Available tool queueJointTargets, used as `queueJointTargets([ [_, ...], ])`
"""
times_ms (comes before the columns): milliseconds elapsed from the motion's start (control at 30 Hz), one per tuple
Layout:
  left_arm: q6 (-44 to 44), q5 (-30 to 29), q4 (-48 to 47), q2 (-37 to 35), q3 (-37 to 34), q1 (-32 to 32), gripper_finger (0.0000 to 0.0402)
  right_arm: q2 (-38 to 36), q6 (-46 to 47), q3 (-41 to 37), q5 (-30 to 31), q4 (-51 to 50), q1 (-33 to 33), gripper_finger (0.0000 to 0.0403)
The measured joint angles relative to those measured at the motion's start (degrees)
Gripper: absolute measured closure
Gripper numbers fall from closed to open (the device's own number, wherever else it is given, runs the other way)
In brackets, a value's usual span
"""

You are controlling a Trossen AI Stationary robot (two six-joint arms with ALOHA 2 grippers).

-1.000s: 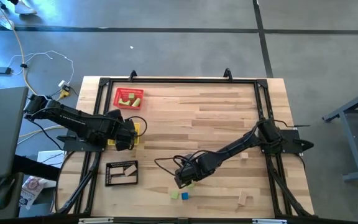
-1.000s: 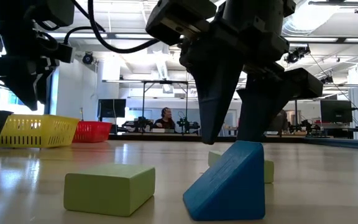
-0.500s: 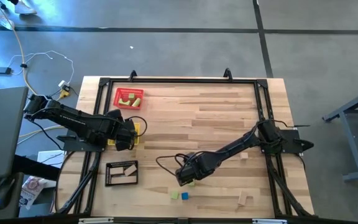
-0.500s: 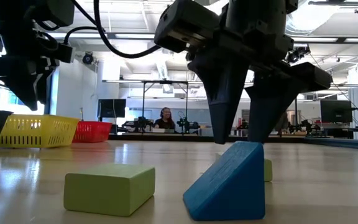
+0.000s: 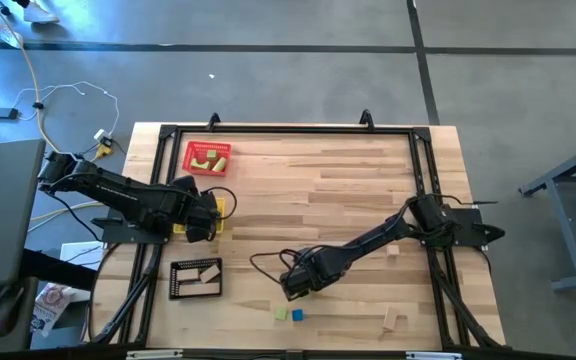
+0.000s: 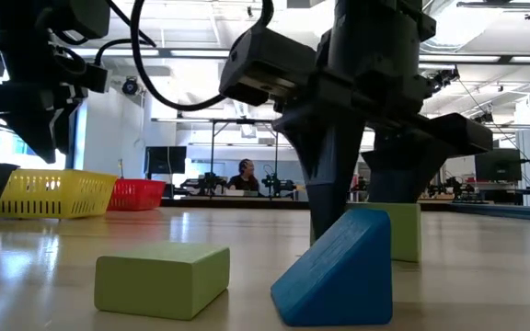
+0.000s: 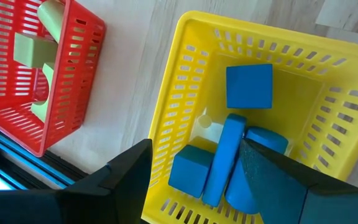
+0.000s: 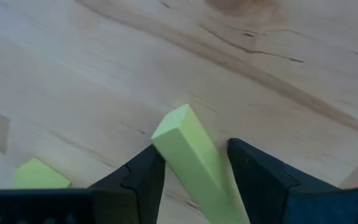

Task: Sort & place blocks by color
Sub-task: Put the rectangular green block into the red basket

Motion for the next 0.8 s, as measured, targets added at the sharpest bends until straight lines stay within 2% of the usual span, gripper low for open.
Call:
queueJointTargets([
  [133, 0.0, 0.0, 0.1, 0.0, 0.0, 0.0, 0.0174, 0.0, -1.8, 0.0, 0.1, -1.2, 0.0, 0.0260],
  [367, 0.0, 0.0, 0.3, 0.0, 0.0, 0.0, 0.0174, 0.0, -8.8, 0.1, 0.9, -2.1, -0.4, 0.0374],
  [500, 0.0, 0.0, 1.0, 0.0, 0.0, 0.0, 0.0174, 0.3, -13.9, 1.5, 2.5, -2.5, -1.1, 0.0373],
  [633, 0.6, 0.0, 1.9, 0.0, 0.0, 0.0, 0.0174, 0.6, -20.4, 3.6, 7.9, -2.6, -3.7, 0.0359],
  [800, 0.6, 0.0, 1.9, 0.0, 0.0, 0.0, 0.0174, 0.6, -32.5, 6.9, 9.4, -2.4, -8.1, 0.0373],
])
